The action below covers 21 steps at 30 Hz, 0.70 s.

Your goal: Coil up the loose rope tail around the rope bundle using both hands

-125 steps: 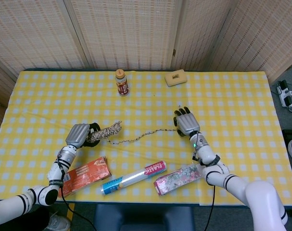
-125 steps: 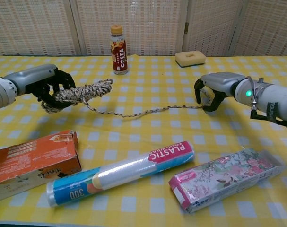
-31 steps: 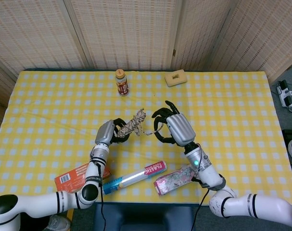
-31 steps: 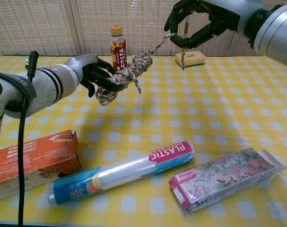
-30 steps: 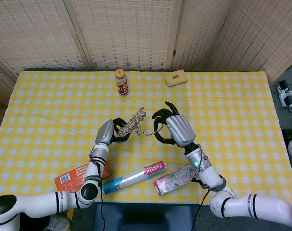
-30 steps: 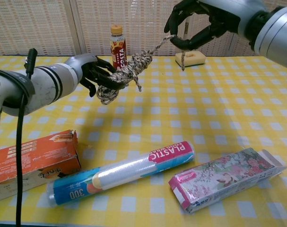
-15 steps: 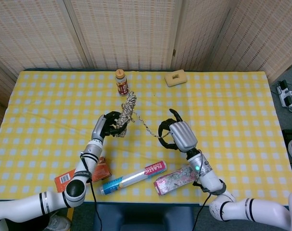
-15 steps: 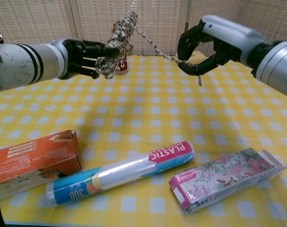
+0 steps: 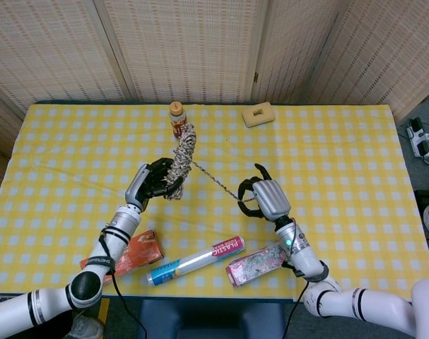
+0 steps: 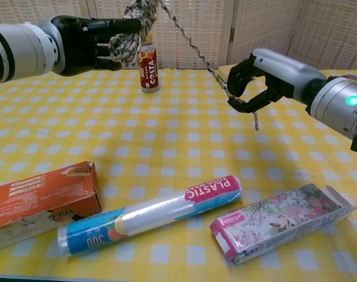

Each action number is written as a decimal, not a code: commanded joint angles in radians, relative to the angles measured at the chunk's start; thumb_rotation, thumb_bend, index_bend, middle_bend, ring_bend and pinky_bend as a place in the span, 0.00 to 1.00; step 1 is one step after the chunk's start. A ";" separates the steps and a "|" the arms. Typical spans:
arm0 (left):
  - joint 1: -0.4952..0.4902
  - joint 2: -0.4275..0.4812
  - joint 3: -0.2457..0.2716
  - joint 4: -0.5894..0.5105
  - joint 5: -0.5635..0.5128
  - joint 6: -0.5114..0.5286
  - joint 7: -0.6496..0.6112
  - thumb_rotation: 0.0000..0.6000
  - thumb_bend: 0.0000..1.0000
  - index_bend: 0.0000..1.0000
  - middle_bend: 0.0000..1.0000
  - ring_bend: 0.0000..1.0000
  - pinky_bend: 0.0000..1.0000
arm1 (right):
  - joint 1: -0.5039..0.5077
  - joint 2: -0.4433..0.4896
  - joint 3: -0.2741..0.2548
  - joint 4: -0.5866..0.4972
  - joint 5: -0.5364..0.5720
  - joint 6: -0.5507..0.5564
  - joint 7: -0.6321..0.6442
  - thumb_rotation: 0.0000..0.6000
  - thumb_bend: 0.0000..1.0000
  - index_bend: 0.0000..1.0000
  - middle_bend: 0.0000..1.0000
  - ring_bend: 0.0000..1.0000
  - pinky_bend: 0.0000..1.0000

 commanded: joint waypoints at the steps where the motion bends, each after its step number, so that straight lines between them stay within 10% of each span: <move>1: 0.020 0.034 0.018 -0.026 0.060 -0.044 -0.048 1.00 0.69 0.79 0.83 0.80 0.80 | 0.004 -0.008 0.012 0.019 0.023 -0.019 0.005 1.00 0.52 0.80 0.52 0.39 0.00; 21: -0.021 0.124 0.153 0.022 0.510 -0.315 -0.167 1.00 0.69 0.79 0.83 0.78 0.80 | 0.089 0.059 0.159 -0.084 0.241 -0.145 -0.008 1.00 0.52 0.80 0.52 0.39 0.00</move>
